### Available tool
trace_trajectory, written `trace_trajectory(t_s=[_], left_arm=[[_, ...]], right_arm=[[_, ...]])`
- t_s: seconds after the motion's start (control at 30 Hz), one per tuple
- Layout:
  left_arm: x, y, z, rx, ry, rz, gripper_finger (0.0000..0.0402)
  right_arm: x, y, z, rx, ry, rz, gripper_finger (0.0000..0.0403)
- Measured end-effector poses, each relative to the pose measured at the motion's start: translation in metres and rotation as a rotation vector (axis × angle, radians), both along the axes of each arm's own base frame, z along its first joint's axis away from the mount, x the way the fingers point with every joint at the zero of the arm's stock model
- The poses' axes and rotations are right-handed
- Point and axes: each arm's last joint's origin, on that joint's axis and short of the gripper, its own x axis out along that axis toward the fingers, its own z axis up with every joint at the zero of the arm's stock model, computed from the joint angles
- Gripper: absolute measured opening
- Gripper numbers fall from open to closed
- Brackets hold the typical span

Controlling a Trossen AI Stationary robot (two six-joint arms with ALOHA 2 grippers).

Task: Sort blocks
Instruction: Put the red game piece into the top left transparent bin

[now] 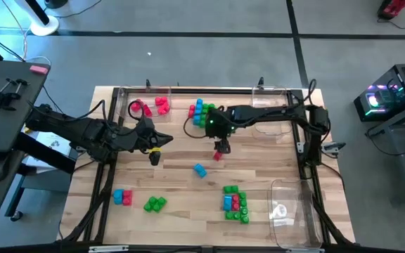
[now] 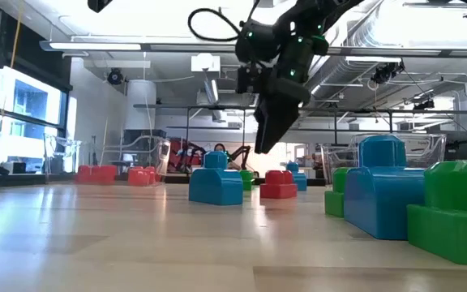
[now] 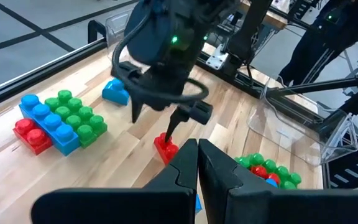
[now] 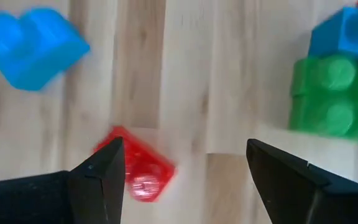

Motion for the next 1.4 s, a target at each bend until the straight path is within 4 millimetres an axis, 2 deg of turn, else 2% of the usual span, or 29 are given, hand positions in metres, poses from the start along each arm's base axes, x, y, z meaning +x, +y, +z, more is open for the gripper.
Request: trace_trajectory(t_s=[0.1,0.23,0.3,0.4,0.67,0.83,1.03,1.17,1.4], left_arm=[[-0.001,0.0,-0.001,0.004,0.012,0.0,0.0],[-0.001,0.0,-0.001,0.005,0.016,0.0,0.0],[-0.001,0.001,-0.001,0.006,0.015,0.006,0.0],[0.0,0.003,-0.001,-0.003,0.007,0.017,0.0],[0.004,0.011,0.003,0.02,-0.026,0.04,0.0],[0.005,0.018,0.003,0.074,0.014,-0.054,0.0],[0.007,0.025,0.001,0.104,0.062,-0.204,0.0],[0.007,0.031,0.0,0.161,0.097,-0.228,0.0],[0.007,0.039,0.0,0.205,0.114,-0.245,0.0]], right_arm=[[-0.004,-0.002,0.003,0.154,0.017,-0.21,0.0259],[-0.008,-0.007,0.0,0.409,0.086,-0.674,0.0259],[-0.009,-0.005,-0.003,0.424,0.103,-0.841,0.0259],[-0.011,0.008,-0.012,0.393,0.12,-0.991,0.0259],[-0.017,0.041,-0.029,0.388,0.157,-1.199,0.0259],[-0.014,0.048,-0.032,0.427,0.076,-1.383,0.0259],[-0.013,0.06,-0.038,0.46,0.081,-1.546,0.0259],[-0.011,0.068,-0.047,0.464,0.096,-1.632,0.0259],[-0.007,0.071,-0.06,0.454,0.09,-1.665,0.0259]])
